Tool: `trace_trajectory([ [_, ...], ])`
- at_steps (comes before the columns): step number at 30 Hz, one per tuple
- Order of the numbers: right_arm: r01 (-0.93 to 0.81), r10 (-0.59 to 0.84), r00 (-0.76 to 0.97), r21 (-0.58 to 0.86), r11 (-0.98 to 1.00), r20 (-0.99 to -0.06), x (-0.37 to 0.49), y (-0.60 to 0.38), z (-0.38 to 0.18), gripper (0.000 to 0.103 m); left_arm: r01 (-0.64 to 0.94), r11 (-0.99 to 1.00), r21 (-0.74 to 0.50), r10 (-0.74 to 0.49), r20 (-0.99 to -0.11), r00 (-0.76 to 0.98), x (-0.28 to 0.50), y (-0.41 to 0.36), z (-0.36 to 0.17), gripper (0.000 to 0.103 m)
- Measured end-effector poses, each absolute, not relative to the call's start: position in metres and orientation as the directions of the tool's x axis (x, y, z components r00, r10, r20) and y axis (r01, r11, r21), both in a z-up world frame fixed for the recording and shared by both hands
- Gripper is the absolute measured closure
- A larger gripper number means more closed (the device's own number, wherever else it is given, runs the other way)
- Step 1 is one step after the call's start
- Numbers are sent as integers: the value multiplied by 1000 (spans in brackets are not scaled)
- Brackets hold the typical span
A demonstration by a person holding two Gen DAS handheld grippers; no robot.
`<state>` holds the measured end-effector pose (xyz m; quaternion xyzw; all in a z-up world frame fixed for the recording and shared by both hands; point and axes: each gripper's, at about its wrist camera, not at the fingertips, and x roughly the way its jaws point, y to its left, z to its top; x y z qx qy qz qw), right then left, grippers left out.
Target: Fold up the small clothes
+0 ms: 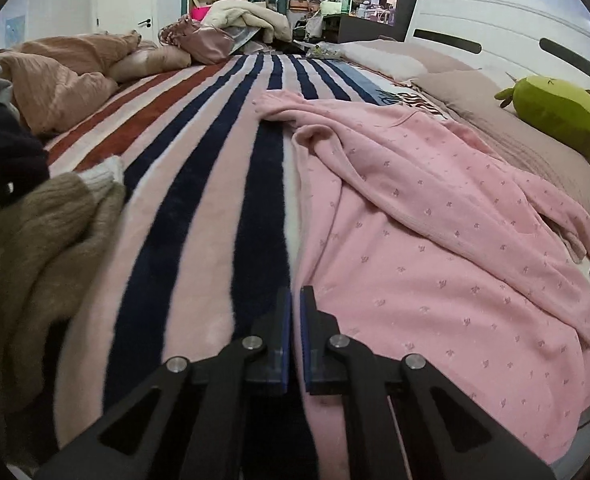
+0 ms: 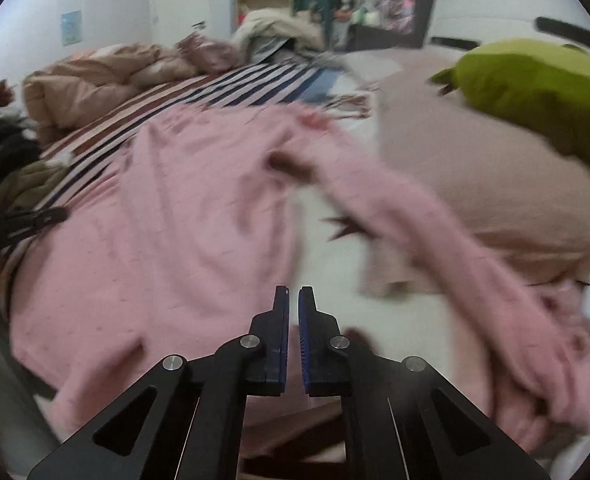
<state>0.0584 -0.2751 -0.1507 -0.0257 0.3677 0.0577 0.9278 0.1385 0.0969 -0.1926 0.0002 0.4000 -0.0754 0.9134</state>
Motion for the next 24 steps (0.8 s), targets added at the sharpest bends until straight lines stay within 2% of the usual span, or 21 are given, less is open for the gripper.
trace_trajectory([
  [3, -159, 204, 689, 130, 979, -695, 62, -292, -149, 103, 140, 982, -123, -186, -721, 668, 134, 107, -190, 98],
  [5, -109, 154, 707, 109, 988, -690, 61, -301, -147, 101, 131, 980, -146, -196, -707, 679, 130, 109, -184, 87],
  [6, -92, 132, 722, 94, 991, -679, 60, -304, -145, 94, 129, 981, -143, -193, -696, 691, 126, 109, -180, 78],
  [7, -85, 129, 734, 97, 992, -667, 57, -308, -142, 81, 133, 981, -142, -194, -687, 700, 123, 108, -176, 72],
  [8, -85, 139, 735, 113, 990, -664, 55, -312, -141, 75, 139, 980, -143, -199, -681, 705, 120, 106, -172, 70],
  [9, -93, 159, 733, 134, 987, -662, 52, -316, -139, 63, 146, 978, -147, -207, -677, 706, 118, 105, -168, 69],
  [11, -100, 152, 742, 117, 988, -653, 46, -319, -136, 60, 155, 975, -157, -221, -667, 712, 115, 102, -162, 66],
  [14, -29, 37, 769, 22, 999, -638, 38, -334, -129, 50, 162, 974, -158, -226, -654, 722, 111, 95, -154, 63],
  [16, 42, -88, 769, -87, 995, -633, 35, -347, -128, 32, 175, 972, -156, -234, -650, 723, 109, 88, -149, 62],
  [17, 63, -169, 759, -188, 980, -628, 36, -350, -131, 28, 180, 971, -158, -240, -650, 721, 107, 86, -148, 62],
  [19, 45, -217, 737, -275, 960, -640, 41, -356, -141, 27, 199, 966, -166, -259, -646, 718, 104, 80, -145, 62],
  [21, 18, -204, 697, -267, 963, -688, 53, -366, -154, 29, 209, 965, -159, -262, -644, 719, 100, 72, -142, 61],
  [23, 14, -216, 668, -278, 960, -712, 64, -372, -166, 42, 215, 964, -154, -263, -646, 717, 97, 67, -141, 61],
  [24, 16, -221, 677, -285, 958, -702, 66, -374, -168, 65, 216, 965, -152, -262, -646, 717, 95, 65, -140, 61],
])
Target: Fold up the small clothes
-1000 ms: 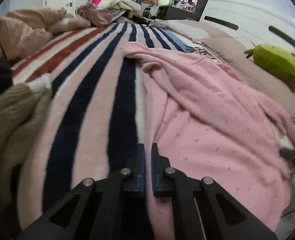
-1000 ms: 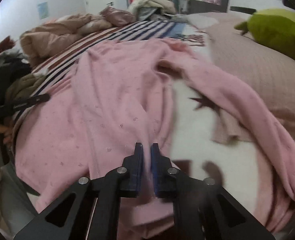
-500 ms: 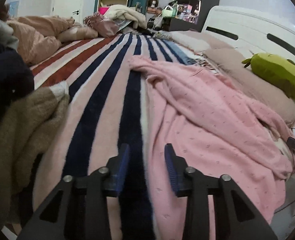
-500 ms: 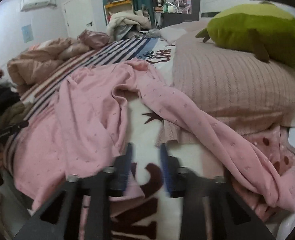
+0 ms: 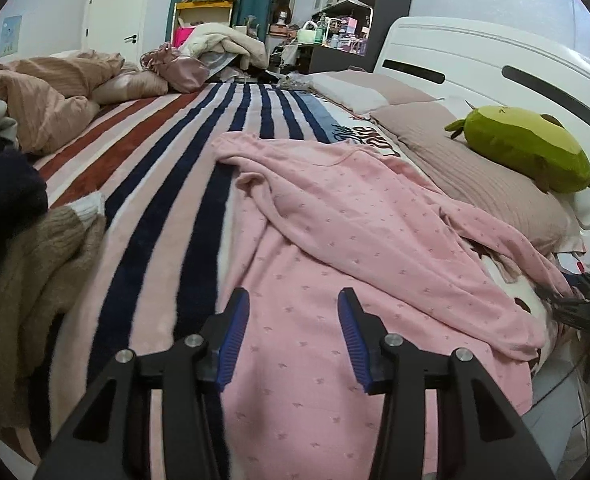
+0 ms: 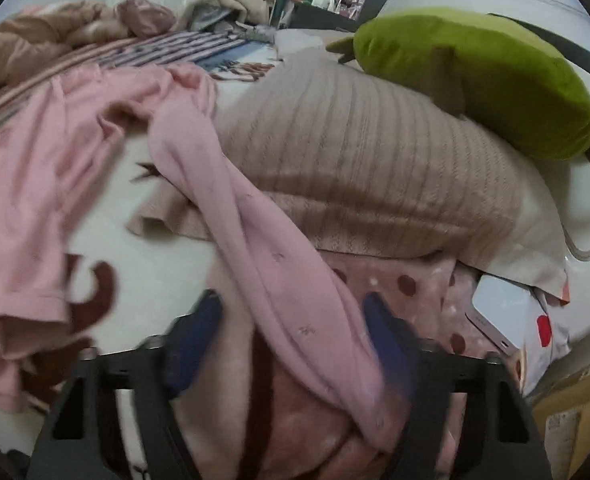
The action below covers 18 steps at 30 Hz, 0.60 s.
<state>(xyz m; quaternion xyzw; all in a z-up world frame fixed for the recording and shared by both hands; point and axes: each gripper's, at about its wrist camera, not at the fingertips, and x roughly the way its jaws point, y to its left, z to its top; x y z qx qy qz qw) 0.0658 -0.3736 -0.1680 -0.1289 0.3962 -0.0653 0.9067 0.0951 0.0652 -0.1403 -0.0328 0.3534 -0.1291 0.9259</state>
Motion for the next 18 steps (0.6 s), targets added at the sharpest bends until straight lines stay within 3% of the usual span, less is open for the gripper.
trace_trajectory([
  [1, 30, -235, 686, -295, 955, -689, 67, -374, -168, 97, 216, 965, -148, -260, -647, 717, 94, 64, -140, 61],
  [9, 153, -274, 814, -266, 952, -513, 61, -368, -109, 99, 216, 961, -172, -275, -634, 723, 91, 71, -139, 61],
  [18, 29, -117, 932, -251, 967, -342, 66, -295, -22, 99, 208, 950, -233, -307, -578, 756, 94, 97, -136, 60],
])
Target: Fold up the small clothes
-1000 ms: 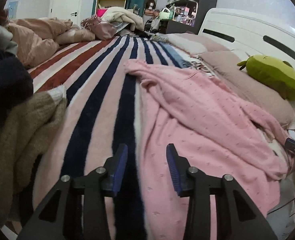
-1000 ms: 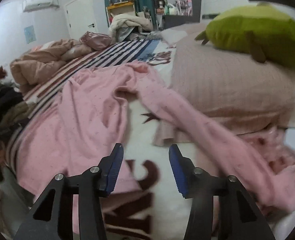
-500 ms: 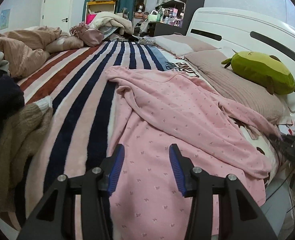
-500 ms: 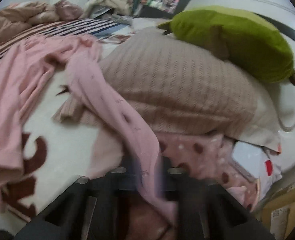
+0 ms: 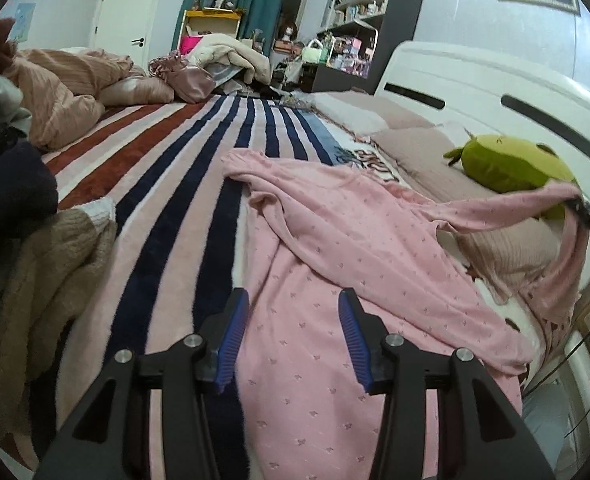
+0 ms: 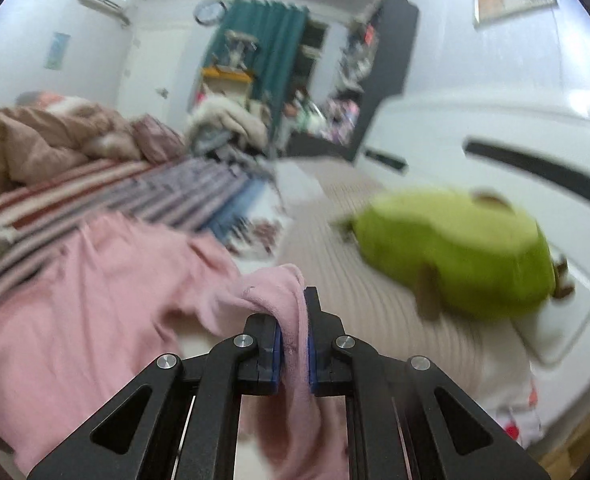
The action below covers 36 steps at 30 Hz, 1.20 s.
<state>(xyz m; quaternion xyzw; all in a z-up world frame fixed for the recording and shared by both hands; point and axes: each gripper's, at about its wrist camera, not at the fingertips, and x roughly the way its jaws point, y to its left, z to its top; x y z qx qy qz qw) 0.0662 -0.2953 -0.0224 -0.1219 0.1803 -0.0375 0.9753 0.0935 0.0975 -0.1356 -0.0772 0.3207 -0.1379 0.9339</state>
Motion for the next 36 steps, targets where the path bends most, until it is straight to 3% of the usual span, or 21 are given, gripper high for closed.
trace_trajectory([
  [5, -70, -16, 954, -276, 959, -298, 89, -251, 22, 99, 200, 948, -247, -308, -556, 772, 92, 113, -133, 60],
  [8, -253, 160, 899, -185, 950, -408, 106, -226, 25, 98, 192, 945, -265, -312, -548, 776, 92, 121, -132, 55],
  [13, -493, 421, 604, 97, 864, -676, 146, -168, -56, 95, 195, 944, -266, -316, -555, 770, 91, 121, -133, 46],
  [15, -509, 489, 477, 224, 831, -731, 159, -154, -102, 94, 202, 945, -257, -316, -560, 766, 89, 119, -134, 43],
  [18, -481, 491, 390, 282, 830, -779, 164, -150, -141, 87, 220, 945, -243, -323, -569, 756, 88, 113, -135, 39],
  [20, -482, 504, 384, 298, 824, -774, 161, -160, -141, 77, 238, 940, -246, -339, -571, 748, 89, 107, -135, 36],
  [22, -478, 529, 417, 317, 820, -740, 147, -181, -127, 45, 267, 931, -249, -364, -573, 734, 91, 97, -134, 35],
  [24, -479, 548, 456, 326, 815, -701, 136, -202, -110, 28, 303, 919, -253, -395, -574, 717, 94, 82, -132, 34],
  [30, -436, 517, 540, 305, 847, -664, 113, -264, -93, 24, 437, 845, -307, -531, -576, 621, 98, 23, -129, 34],
  [33, -407, 497, 557, 303, 862, -665, 108, -280, -105, 24, 483, 797, -362, -597, -591, 543, 94, -11, -138, 27],
  [36, -351, 420, 598, 248, 903, -682, 103, -297, -122, 24, 488, 798, -355, -588, -639, 496, 90, -46, -154, 27],
])
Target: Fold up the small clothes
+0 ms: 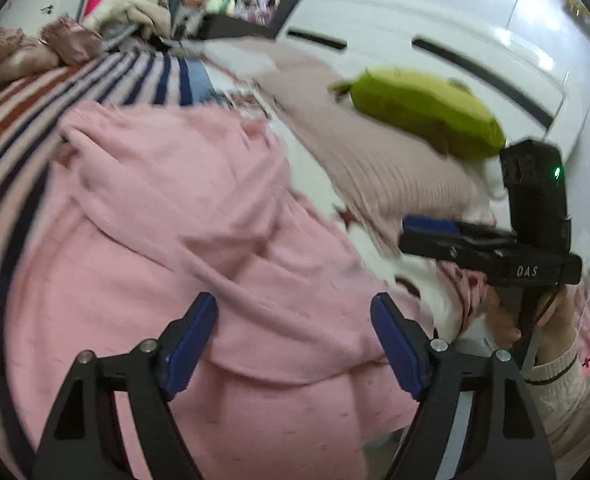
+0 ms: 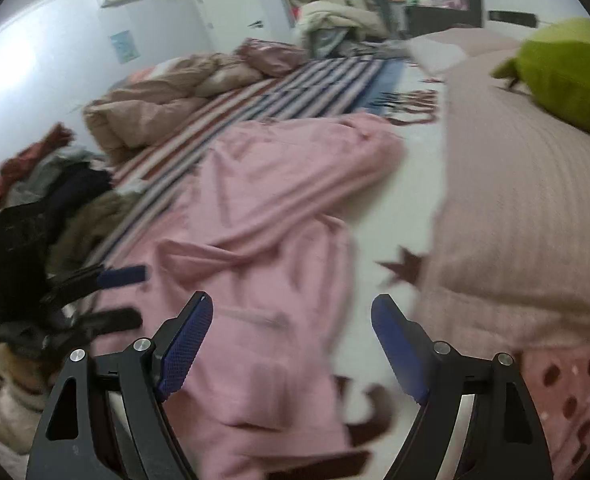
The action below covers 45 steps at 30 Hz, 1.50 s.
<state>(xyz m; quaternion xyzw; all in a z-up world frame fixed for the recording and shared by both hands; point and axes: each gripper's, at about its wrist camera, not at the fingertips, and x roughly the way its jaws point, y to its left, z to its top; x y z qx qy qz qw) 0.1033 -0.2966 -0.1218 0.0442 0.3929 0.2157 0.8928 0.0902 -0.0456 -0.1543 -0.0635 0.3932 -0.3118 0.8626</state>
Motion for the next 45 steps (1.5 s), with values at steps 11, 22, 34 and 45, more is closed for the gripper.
trace_trajectory([
  [11, -266, 478, 604, 404, 875, -638, 92, -342, -147, 24, 520, 838, -167, -465, -717, 519, 69, -104, -176, 68],
  [22, -248, 463, 618, 402, 881, -635, 92, -336, -145, 24, 466, 868, -172, -451, -665, 595, 61, -15, -136, 97],
  [34, -285, 437, 578, 331, 899, -689, 96, -286, -154, 24, 253, 967, 10, -170, -714, 679, 61, 89, -149, 69],
  [45, -279, 260, 608, 104, 955, -750, 91, -261, -173, 93, 317, 931, -181, -347, -711, 612, 63, 64, -168, 89],
])
